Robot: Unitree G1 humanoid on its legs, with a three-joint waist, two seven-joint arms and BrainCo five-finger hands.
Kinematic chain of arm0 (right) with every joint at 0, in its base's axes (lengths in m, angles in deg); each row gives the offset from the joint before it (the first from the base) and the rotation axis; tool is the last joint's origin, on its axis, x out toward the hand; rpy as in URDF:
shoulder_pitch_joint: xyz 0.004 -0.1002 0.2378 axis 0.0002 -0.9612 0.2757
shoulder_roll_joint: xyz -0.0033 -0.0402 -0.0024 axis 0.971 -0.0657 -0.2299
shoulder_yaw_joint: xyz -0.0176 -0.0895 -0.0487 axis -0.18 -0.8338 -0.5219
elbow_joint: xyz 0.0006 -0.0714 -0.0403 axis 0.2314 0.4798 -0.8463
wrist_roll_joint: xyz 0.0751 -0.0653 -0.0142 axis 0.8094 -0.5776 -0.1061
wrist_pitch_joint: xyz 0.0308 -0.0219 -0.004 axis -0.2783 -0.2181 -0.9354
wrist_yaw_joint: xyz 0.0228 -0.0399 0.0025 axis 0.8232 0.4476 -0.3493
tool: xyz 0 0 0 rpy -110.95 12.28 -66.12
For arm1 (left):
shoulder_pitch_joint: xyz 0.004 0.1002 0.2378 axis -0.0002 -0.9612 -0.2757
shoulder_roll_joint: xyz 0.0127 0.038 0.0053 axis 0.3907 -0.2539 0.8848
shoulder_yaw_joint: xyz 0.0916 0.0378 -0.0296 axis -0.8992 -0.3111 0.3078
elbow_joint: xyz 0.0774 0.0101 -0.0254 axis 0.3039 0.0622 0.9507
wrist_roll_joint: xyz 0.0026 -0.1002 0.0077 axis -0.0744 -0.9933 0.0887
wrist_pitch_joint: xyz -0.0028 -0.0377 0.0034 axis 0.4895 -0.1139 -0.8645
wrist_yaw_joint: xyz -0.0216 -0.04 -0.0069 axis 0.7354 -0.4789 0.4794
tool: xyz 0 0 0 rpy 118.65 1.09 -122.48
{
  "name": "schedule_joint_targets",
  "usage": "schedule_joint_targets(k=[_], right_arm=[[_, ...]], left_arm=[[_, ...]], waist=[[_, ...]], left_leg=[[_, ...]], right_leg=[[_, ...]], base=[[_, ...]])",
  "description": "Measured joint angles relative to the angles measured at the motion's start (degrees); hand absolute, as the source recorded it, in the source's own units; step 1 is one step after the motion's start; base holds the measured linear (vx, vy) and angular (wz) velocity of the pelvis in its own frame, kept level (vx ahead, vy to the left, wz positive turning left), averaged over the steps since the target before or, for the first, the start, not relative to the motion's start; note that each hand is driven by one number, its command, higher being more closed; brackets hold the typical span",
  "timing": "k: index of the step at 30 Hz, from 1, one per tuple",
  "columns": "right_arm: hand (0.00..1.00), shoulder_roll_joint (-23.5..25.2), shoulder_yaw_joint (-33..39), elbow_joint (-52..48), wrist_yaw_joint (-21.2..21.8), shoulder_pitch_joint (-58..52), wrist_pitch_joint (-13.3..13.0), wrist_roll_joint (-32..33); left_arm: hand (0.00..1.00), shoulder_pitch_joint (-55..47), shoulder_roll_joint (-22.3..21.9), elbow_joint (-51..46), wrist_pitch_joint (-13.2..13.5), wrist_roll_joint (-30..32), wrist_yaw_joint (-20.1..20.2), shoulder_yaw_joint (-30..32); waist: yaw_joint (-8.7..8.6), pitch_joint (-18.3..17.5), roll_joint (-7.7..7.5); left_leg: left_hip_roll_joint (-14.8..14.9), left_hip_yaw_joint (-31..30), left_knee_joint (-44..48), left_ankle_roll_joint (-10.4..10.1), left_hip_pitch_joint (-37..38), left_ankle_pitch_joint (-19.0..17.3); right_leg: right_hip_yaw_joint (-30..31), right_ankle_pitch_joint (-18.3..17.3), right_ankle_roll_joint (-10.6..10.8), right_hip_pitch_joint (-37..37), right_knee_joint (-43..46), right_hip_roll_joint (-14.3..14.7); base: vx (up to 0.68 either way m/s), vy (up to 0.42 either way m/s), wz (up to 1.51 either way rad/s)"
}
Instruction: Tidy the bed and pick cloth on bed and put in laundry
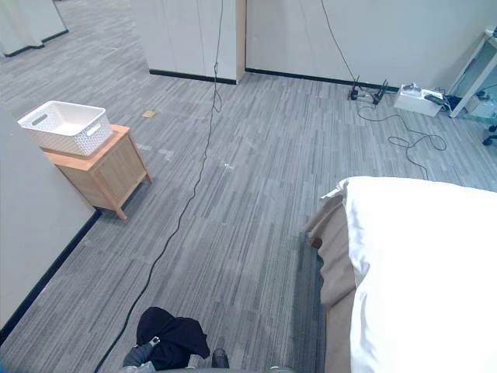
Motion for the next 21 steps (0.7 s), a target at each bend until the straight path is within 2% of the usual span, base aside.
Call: schedule_joint_targets(k=[2, 7, 8, 9, 10, 11, 12, 15, 18, 21], right_arm=[[1.0, 1.4, 0.0, 1.3, -1.4, 0.0, -2.6, -1.0], [1.0, 1.8, -1.0, 2.3, -3.6, 0.0, -4.9, -5.9], [1.0, 1.6, -2.0, 2.1, -4.1, 0.1, -5.4, -6.7], [1.0, 1.4, -2.8, 1.4, -5.0, 0.4, -5.8, -7.8], [1.0, 2.3, -3.1, 0.3, -5.5, 1.1, -6.3, -8.5], [1.0, 1.3, -3.6, -0.8, -6.2, 1.5, -7.3, -9.3], [1.0, -0.5, -3.7, -0.1, -7.8, 2.2, -7.3, -9.6], [1.0, -1.7, -5.0, 0.0, -9.0, 2.4, -7.3, -12.8], [1.0, -3.4, -7.9, -0.1, -9.8, 2.5, -7.4, -15.8], [1.0, -3.8, -10.2, -3.2, -10.1, 2.5, -7.6, -18.2]], left_arm=[[1.0, -0.1, 0.0, -0.3, -0.1, -0.4, 0.3, -0.1], [1.0, -1.5, 0.0, -0.4, -0.7, -0.4, 0.4, -0.3], [1.0, -1.6, 0.0, -0.4, -1.2, -0.4, 0.6, -0.3], [1.0, -1.2, 0.1, -0.4, -1.6, -0.4, 1.1, -0.3], [1.0, -0.4, 0.4, -0.5, -1.7, -0.3, 1.5, -0.2], [1.0, 0.4, 0.9, -0.5, -1.7, -0.4, 1.7, -0.5], [1.0, 0.8, 0.7, -0.1, -1.7, -0.4, 1.9, -0.5], [1.0, 2.3, 0.9, 0.4, -1.6, -0.4, 2.4, -2.4], [1.0, 2.6, 0.6, 0.5, -1.8, -0.3, 2.5, -2.7], [1.0, 2.7, 1.2, 0.4, -1.8, -0.3, 2.6, -2.9]], waist=[[0.01, 0.1, 0.09], [1.33, 0.2, 0.54], [1.36, 0.2, 0.8], [1.29, 0.1, 0.53], [1.55, 0.2, -1.91], [2.85, 0.8, 0.3], [3.3, 0.8, 2.01], [3.89, 0.8, 2.02], [4.47, 1.1, 2.45], [4.58, 1.1, 2.46]], left_leg=[[-0.3, -2.3, -0.1, -0.4, -0.1, 0.4], [-0.7, -3.9, -0.1, -1.0, -0.7, -0.6], [-0.9, -3.9, -0.1, -1.7, -1.4, -1.7], [-2.0, -2.7, -0.1, -6.0, -2.2, -6.3], [-2.9, 0.2, 3.3, -3.5, -2.9, -8.0], [0.1, -0.3, 11.2, -1.5, -5.3, -8.1], [1.1, -4.2, 9.9, -1.3, -4.4, -7.6], [-1.3, -6.2, 0.2, -3.5, -0.9, -5.2], [-2.6, -7.9, 0.0, -4.3, -0.5, -4.2], [-3.6, -8.8, -0.1, -4.1, -0.6, -4.2]], right_leg=[[-2.3, -0.3, 0.1, 0.9, 0.0, 0.0], [-4.0, -0.8, 0.6, 1.9, -1.3, 0.2], [-4.3, -0.7, 0.8, 1.8, -2.3, 0.6], [-4.6, 0.2, 1.3, 1.8, -5.3, -0.6], [-5.4, 2.8, 0.9, 1.5, -6.9, -3.3], [-5.7, 2.3, 2.2, 1.2, -5.4, -2.8], [-4.2, 1.8, 1.9, 1.2, -5.2, -1.7], [-2.7, 1.6, 2.6, 1.0, -6.2, -2.5], [-2.4, 1.1, 2.9, 1.2, -5.5, -3.3], [-1.7, 0.2, 3.0, 2.1, -3.7, -2.6]], base=[[-0.03, -0.082, 0.5], [-0.08, -0.04, 0.2], [-0.05, 0.007, 0.12], [-0.03, 0.065, 0.08], [0.01, 0.045, -0.11], [0.03, 0.055, -0.25], [0.01, 0.012, -0.14], [-0.02, 0.058, 0.25], [-0.02, 0.055, 0.15], [0.01, -0.013, -0.02]])
